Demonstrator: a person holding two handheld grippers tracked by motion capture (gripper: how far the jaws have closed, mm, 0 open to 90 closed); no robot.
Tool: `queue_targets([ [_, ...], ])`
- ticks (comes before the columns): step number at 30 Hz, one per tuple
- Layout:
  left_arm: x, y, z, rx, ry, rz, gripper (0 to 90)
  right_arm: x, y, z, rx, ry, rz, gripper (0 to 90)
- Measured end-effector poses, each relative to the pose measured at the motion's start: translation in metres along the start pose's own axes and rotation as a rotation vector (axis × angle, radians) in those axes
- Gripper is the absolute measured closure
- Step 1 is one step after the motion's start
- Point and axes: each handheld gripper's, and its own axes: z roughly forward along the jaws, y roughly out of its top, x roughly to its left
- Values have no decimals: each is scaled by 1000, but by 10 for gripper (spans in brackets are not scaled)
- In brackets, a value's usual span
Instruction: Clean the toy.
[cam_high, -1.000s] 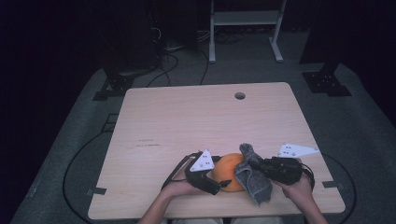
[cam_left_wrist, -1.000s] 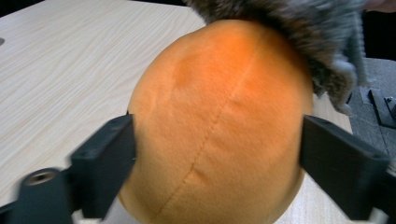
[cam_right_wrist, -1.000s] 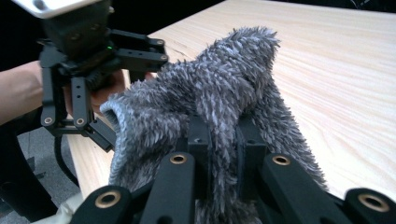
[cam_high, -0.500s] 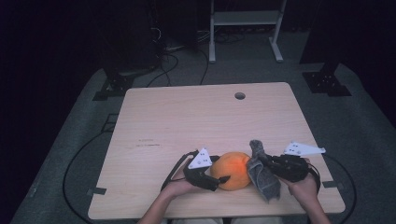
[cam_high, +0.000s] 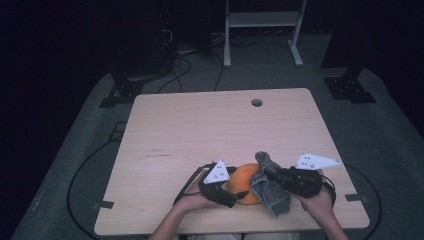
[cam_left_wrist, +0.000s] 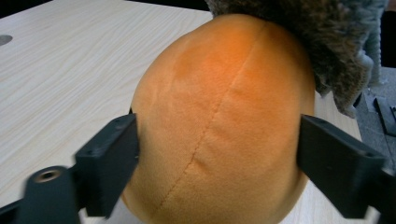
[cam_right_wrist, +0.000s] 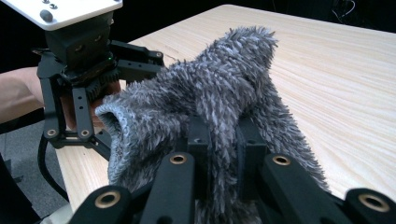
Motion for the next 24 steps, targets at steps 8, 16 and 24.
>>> queue_targets([
  [8, -5, -1, 3, 12, 19, 26, 219, 3, 0, 1, 16, -9, -9, 787],
  [16, -14, 19, -6, -10, 55, 64, 375, 25, 22, -11, -30, -26, -88, 791],
  [24, -10, 26, -17, -29, 64, 62, 396, 8, 8, -3, 9, -72, -68, 792],
])
